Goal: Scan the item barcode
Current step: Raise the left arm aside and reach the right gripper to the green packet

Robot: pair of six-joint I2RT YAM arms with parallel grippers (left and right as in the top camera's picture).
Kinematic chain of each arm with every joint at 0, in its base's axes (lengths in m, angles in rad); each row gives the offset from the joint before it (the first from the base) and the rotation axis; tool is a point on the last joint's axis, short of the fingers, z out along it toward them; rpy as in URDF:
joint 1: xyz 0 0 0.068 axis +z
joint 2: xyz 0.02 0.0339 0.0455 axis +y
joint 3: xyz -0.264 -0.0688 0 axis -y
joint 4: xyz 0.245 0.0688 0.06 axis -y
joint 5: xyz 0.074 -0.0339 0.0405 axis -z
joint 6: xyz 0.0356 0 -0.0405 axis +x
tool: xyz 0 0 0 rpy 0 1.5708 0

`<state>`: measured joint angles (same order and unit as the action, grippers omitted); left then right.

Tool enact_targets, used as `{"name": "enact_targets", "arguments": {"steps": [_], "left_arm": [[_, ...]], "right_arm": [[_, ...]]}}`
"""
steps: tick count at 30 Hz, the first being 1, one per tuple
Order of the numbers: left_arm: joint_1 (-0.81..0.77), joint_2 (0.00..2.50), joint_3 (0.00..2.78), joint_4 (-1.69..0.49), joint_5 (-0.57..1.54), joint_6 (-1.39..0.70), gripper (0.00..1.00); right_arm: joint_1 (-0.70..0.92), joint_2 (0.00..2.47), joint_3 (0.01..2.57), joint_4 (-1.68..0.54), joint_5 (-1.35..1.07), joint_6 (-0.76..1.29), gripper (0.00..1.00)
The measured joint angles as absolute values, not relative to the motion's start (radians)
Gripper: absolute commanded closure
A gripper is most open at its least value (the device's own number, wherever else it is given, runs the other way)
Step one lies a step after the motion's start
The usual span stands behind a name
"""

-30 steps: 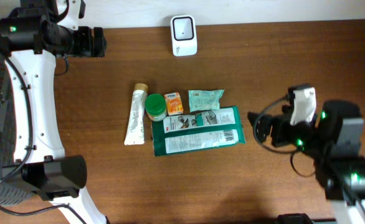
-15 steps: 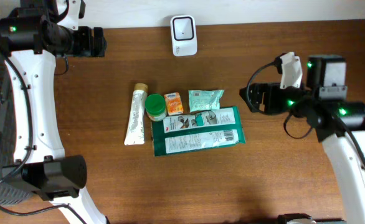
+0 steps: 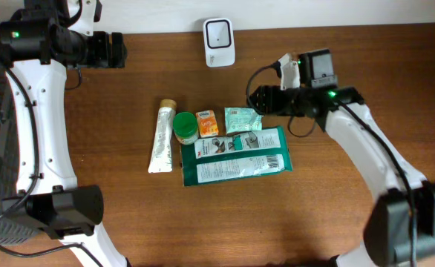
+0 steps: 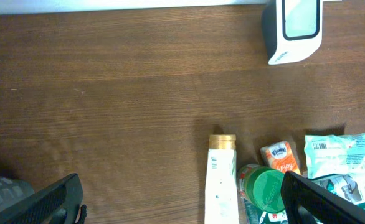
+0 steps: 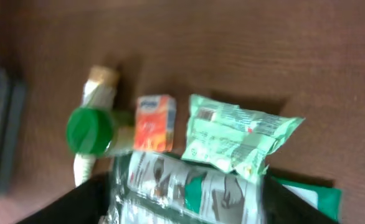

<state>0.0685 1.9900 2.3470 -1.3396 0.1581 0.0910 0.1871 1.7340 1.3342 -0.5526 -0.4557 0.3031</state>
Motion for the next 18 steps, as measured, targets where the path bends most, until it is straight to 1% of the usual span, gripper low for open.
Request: {"name": "enact_targets", "arguments": {"steps": [5,11,13,15,18], "left_arm": [[0.068,1.99,2.347,-1.34,0.158,0.091,0.01],[0.068,1.99,2.347,-1.34,0.158,0.091,0.01],[0.068,1.99,2.347,-1.34,0.158,0.091,0.01],[0.068,1.99,2.347,-1.34,0.158,0.091,0.01],[0.068,1.99,2.347,-1.34,0.158,0.091,0.01]], "right_arm": [[0.187,1.866,1.339,-0.532,-0.416,0.436,0.39],[0.18,1.956,1.339,-0.519,-0.408,0.476,0.39],[0.173,1.978,1.339,-0.509,-0.409,0.477,0.42],[0.169,1.998,1.339,-0.493,-0.41,0.478,0.43],[0.168,2.029,1.339,-0.466,-0.424,0.478,0.48]]}}
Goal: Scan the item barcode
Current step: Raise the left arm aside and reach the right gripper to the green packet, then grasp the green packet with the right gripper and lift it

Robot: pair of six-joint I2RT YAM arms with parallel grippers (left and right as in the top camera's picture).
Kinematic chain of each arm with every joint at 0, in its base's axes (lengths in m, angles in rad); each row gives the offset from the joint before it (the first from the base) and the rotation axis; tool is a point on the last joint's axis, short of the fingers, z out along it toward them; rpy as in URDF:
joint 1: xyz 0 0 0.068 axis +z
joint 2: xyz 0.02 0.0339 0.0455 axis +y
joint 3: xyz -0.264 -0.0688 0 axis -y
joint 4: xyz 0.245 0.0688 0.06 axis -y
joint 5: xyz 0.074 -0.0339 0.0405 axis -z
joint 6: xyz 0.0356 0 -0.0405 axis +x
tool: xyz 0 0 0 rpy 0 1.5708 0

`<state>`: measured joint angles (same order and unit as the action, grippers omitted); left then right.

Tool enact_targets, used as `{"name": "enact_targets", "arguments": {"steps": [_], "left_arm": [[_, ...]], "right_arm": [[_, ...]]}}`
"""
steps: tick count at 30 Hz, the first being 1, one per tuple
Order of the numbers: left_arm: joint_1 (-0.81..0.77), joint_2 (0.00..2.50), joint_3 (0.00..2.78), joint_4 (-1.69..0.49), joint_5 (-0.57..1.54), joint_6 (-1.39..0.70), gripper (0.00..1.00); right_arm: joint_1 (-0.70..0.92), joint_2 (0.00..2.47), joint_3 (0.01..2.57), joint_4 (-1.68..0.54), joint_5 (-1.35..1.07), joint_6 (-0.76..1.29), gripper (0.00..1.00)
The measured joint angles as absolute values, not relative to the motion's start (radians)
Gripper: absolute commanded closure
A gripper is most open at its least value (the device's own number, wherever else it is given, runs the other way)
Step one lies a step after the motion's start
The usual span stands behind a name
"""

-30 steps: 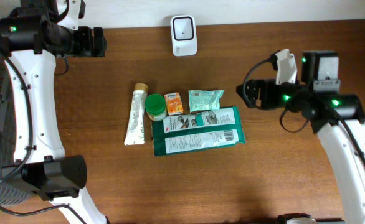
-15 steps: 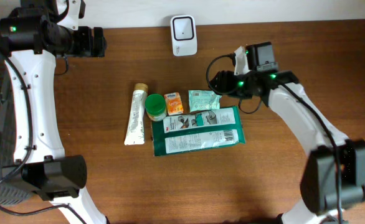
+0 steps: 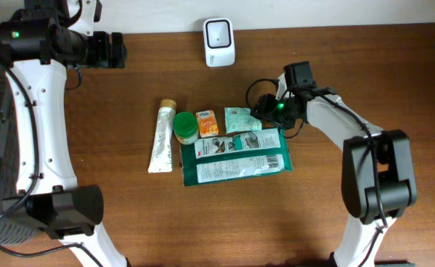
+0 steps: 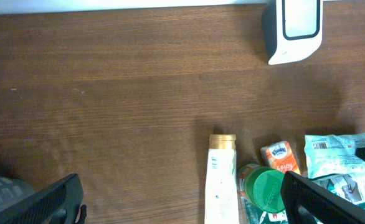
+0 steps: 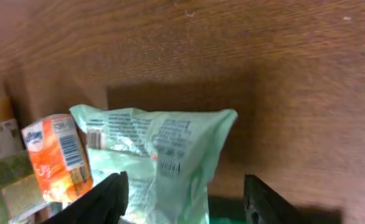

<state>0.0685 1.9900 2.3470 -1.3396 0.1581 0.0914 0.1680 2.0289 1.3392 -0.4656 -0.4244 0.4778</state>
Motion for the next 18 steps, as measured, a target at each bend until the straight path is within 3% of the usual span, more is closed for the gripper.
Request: {"name": "enact_targets", "arguments": {"steps": [6,8,10,18], "left_arm": [[0.068,1.99,2.347,-1.34,0.158,0.093,0.01],[0.068,1.99,2.347,-1.34,0.158,0.094,0.01],[0.068,1.99,2.347,-1.34,0.158,0.094,0.01],[0.068,1.99,2.347,-1.34,0.158,0.094,0.01]], "right_arm": [[0.168,2.083,1.348,-0.434,-0.467,0.473,0.63],[0.168,2.092,1.351,-0.426,-0.482,0.467,0.84],[0.168,2.094,1.352,-0.421,-0.491,0.461,0.96],[0.156,2.092,1.355,-0.425,-0.579,0.41,0.96]]}}
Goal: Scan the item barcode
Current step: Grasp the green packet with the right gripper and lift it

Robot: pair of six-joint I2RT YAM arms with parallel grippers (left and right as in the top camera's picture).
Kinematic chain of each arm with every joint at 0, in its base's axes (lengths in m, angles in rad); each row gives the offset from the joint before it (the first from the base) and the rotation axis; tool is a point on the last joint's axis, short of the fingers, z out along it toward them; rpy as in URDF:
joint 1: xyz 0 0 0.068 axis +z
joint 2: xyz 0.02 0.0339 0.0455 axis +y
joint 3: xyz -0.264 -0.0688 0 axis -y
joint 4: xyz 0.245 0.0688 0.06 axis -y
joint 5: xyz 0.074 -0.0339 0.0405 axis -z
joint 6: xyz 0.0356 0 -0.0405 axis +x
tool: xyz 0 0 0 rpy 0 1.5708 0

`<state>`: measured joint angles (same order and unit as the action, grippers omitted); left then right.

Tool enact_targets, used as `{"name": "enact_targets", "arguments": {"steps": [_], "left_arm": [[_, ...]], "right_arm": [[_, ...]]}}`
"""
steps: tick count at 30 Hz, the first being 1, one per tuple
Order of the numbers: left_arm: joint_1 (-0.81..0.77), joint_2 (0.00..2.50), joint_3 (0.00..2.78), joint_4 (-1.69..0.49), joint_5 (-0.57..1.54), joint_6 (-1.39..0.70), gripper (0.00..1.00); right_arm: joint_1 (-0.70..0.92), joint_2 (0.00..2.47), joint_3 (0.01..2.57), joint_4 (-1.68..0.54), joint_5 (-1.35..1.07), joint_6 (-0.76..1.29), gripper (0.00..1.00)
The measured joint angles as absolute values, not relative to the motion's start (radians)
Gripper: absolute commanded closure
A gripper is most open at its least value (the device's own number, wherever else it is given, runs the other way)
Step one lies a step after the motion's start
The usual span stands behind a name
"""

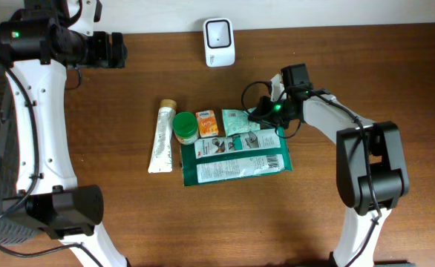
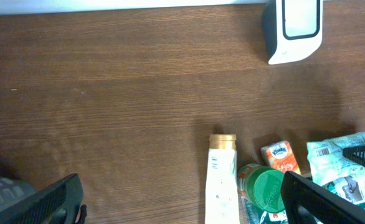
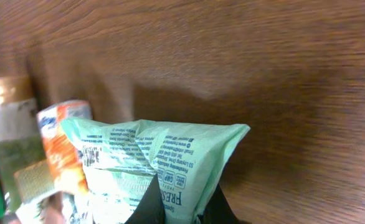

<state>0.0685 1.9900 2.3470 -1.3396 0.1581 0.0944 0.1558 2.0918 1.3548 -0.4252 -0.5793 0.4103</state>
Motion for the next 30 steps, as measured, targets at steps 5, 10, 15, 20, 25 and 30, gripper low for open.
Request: {"name": "enact_targets", "arguments": {"steps": [5,10,15,20,25,30], "left_arm": [[0.069,1.99,2.347,-1.34,0.158,0.094,0.01],[0.068,1.99,2.347,-1.34,0.158,0.094,0.01],[0.068,1.99,2.347,-1.339,0.158,0.095,0.01],[0.068,1.99,2.347,-1.339,0.158,0.095,0.01],[0.068,1.99,2.347,-1.34,0.158,0.094,0.01],[0.068,1.99,2.347,-1.34,0.158,0.095,0.01]], "right_arm": [[0.116,1.981,1.354,-0.479,-0.722,0.349,0.96],[0.109,1.749,1.354,-0.617,-0.766,0.314,0.96],[0.109,1.563,1.354,-0.76,-0.777,0.307,0.96],[0.109,1.47,1.354,-0.833,-0.777,0.306,0.96],[0.109,1.402,1.354,-0.863,-0.772,0.308,0.96],[0.135,1.404,1.354,-0.878,-0.699,0.314,0.96]]}}
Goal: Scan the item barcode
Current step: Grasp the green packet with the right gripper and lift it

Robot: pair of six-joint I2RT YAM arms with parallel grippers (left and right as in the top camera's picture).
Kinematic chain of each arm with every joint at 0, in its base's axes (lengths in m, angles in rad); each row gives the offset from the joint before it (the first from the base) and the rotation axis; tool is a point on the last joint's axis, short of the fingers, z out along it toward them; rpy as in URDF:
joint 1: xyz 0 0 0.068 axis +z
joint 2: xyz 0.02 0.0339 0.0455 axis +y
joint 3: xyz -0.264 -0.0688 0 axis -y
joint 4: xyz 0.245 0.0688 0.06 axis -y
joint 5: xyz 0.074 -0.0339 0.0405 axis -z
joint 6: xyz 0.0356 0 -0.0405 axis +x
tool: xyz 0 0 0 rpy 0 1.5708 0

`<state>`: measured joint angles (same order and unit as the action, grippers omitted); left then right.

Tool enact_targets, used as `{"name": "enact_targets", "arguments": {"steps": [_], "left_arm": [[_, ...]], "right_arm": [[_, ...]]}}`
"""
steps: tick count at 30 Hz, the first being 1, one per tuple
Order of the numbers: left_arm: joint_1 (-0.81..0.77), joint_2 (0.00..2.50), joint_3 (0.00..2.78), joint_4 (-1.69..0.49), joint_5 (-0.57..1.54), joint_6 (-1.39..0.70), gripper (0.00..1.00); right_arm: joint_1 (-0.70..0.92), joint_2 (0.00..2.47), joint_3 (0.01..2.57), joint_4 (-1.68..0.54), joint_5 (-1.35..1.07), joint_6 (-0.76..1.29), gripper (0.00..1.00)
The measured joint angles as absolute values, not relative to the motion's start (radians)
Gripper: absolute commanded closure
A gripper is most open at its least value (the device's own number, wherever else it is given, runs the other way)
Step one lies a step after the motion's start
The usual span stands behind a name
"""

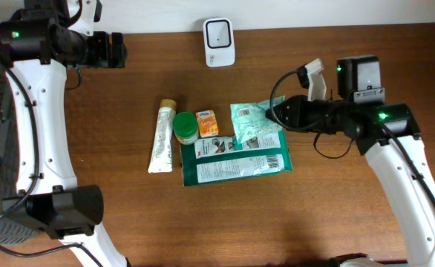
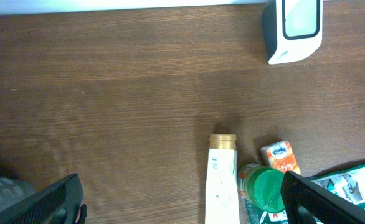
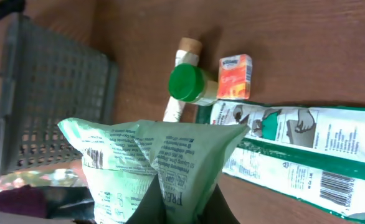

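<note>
My right gripper [image 1: 272, 115] is shut on a light green packet [image 1: 250, 123], which hangs above the table over the top edge of the big green wipes pack [image 1: 236, 159]. In the right wrist view the packet [image 3: 146, 163] fills the lower middle, with a barcode on its left panel, and the gripper [image 3: 179, 206] pinches its lower fold. The white scanner [image 1: 219, 33] stands at the table's back edge and shows again as the scanner [image 2: 293, 28]. My left gripper [image 1: 117, 50] is open at the far left with nothing in it; in its own view the gripper [image 2: 182, 202] spreads wide.
On the table lie a white tube [image 1: 160, 137], a green-capped bottle [image 1: 185, 127] and an orange tissue pack [image 1: 207, 122], left of the held packet. A dark mesh basket [image 3: 45, 106] sits at the table's left side.
The right arm has drawn back to the right and up with the green packet in its gripper. The packet is off the table and out of the left wrist view. The left arm stayed put.
The right gripper first hung open to the right of the row of items. It then stood low with a finger on either side of the green packet, then shut on it at table level. Now it holds the packet in the air.
</note>
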<state>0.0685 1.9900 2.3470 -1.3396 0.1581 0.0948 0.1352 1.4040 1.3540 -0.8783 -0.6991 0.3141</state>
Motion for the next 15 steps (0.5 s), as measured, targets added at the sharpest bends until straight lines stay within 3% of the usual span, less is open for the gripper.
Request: {"name": "enact_targets", "arguments": {"steps": [6,11,15], "left_arm": [[0.069,1.99,2.347,-1.34,0.158,0.095,0.01],[0.068,1.99,2.347,-1.34,0.158,0.095,0.01],[0.068,1.99,2.347,-1.339,0.159,0.098,0.01]], "right_arm": [[0.225,1.522,1.522,-1.0,-0.553,0.31,0.96],[0.289,1.759,1.959,-1.208,-0.395,0.254,0.96],[0.349,1.972,2.324,-1.244,-0.231,0.199,0.96]]}}
